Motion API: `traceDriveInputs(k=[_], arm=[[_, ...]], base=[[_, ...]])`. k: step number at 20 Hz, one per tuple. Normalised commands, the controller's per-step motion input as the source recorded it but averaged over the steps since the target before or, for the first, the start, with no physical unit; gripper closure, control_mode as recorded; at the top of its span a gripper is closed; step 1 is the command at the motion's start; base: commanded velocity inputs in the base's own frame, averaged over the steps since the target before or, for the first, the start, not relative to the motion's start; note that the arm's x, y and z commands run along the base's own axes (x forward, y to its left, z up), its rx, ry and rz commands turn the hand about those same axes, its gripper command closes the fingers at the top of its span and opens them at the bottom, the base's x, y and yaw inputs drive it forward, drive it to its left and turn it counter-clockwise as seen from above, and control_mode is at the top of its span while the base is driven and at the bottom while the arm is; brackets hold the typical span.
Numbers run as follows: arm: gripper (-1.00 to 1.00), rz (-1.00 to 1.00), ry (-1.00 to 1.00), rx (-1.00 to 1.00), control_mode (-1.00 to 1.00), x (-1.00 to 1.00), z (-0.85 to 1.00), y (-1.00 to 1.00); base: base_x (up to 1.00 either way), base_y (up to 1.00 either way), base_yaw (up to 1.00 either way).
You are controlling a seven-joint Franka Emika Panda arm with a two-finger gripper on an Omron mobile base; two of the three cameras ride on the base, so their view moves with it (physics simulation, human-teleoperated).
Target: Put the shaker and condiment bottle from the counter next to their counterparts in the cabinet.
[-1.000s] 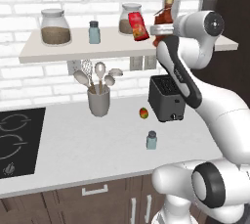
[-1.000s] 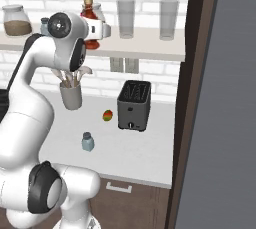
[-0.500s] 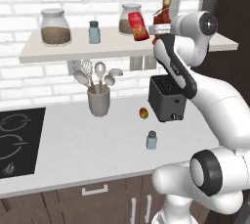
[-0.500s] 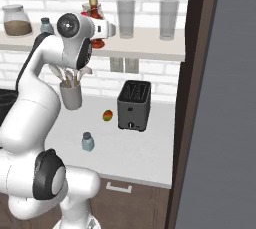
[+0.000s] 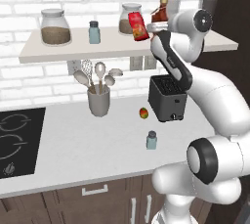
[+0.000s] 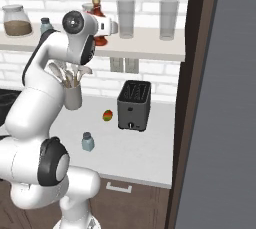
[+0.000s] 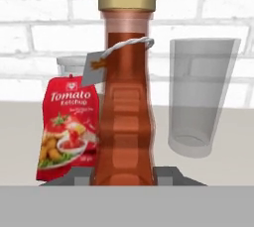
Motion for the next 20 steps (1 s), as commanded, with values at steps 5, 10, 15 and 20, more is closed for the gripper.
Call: traceDriveInputs(k=[5,10,15,20], arm=[[1.0,0.0,0.0,0.0,-1.0,0.3,-0.19,-0.08],[1.0,0.0,0.0,0.0,-1.0,0.33,-0.21,-0.04],[1.0,0.0,0.0,0.0,-1.0,0.27,-0.24,-0.01],[-1.0,0.0,0.0,0.0,-1.0,0.01,-0.09,-0.12]], base=[[0.0,0.0,0.0],[0.0,0.0,0.0],[0.0,0.0,0.0],[0.0,0.0,0.0]])
